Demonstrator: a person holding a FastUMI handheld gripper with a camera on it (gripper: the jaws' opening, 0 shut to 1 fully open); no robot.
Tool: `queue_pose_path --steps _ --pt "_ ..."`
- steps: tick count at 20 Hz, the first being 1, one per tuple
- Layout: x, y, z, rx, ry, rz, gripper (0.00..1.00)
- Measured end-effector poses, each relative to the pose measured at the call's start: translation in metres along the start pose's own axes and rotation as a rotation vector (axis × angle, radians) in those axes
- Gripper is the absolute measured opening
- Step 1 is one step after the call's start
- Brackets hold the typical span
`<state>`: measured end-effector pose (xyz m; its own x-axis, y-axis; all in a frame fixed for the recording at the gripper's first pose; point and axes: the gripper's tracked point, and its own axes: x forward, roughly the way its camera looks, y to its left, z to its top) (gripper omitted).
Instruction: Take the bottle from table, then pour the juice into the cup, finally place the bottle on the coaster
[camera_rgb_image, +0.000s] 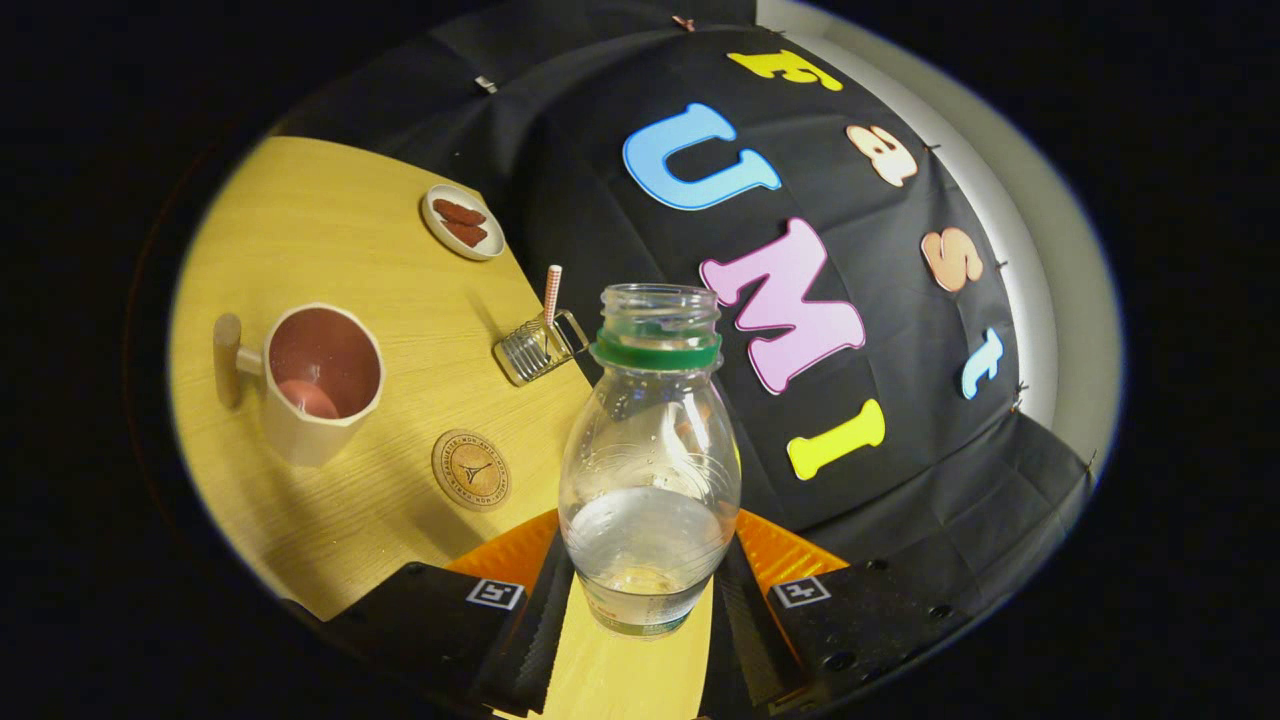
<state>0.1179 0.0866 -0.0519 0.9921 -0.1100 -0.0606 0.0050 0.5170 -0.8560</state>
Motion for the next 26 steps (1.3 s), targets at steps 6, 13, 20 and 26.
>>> queue_pose_path --steps 6,13,20,26 --pt "0.016 0.024 0.015 -0.173 -0.011 0.04 0.75" --pt "0.033 0.045 0.035 -0.343 -0.062 0.08 0.75" --pt "0.048 0.059 0.042 -0.497 -0.114 0.1 0.75" --pt "0.059 0.067 0.038 -0.599 -0.139 0.109 0.75"
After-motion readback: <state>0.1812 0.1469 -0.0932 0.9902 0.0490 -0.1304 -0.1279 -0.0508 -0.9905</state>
